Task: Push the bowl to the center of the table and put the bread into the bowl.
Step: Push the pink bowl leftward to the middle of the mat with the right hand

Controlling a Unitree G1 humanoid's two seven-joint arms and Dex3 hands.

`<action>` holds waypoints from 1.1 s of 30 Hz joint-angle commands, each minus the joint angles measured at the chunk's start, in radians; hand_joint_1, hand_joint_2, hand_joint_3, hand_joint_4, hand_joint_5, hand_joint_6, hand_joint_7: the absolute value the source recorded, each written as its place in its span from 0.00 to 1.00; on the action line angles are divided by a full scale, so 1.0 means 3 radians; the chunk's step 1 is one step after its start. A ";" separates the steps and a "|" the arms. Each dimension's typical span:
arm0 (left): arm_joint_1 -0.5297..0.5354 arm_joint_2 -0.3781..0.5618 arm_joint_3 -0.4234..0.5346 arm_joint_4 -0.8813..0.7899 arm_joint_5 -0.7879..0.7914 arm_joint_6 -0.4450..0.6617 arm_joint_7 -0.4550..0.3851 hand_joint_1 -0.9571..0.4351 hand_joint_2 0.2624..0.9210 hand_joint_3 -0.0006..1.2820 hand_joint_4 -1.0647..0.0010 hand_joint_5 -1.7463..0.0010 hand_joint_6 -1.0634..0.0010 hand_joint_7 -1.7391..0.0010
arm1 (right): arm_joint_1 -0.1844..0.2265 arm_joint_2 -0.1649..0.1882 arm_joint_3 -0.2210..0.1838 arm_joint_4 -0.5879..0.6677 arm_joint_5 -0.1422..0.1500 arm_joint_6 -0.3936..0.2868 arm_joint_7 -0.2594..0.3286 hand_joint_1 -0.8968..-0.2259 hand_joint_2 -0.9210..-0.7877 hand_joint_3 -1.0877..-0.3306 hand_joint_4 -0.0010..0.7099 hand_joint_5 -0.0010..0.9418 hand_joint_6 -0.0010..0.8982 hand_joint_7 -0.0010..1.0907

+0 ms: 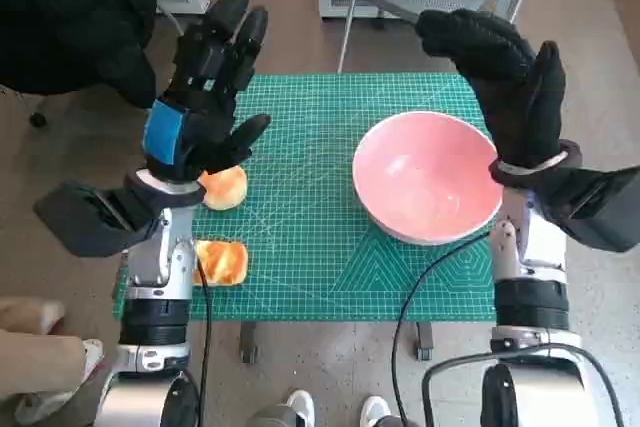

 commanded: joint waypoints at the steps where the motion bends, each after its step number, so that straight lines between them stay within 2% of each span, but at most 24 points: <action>1: 0.0032 0.0002 -0.0006 -0.0126 -0.0033 0.0064 0.0018 0.31 1.00 0.22 0.94 1.00 1.00 0.78 | -0.0026 -0.0019 0.0021 -0.0014 -0.0030 0.0068 -0.0023 0.34 0.00 0.24 0.38 0.00 0.36 0.00; 11: 0.0062 -0.0008 -0.0015 -0.0247 -0.0053 0.0088 0.0006 0.32 1.00 0.23 0.95 1.00 1.00 0.78 | -0.0008 -0.0003 0.0038 -0.0131 -0.0006 0.0114 -0.0004 0.35 0.00 0.24 0.42 0.01 0.37 0.01; 33: 0.0076 -0.0042 -0.0022 -0.0236 -0.0081 0.0048 -0.0034 0.32 1.00 0.22 0.95 1.00 1.00 0.78 | -0.0038 -0.0010 0.0009 -0.0088 0.0072 0.0110 0.0136 0.35 0.00 0.23 0.41 0.01 0.37 0.01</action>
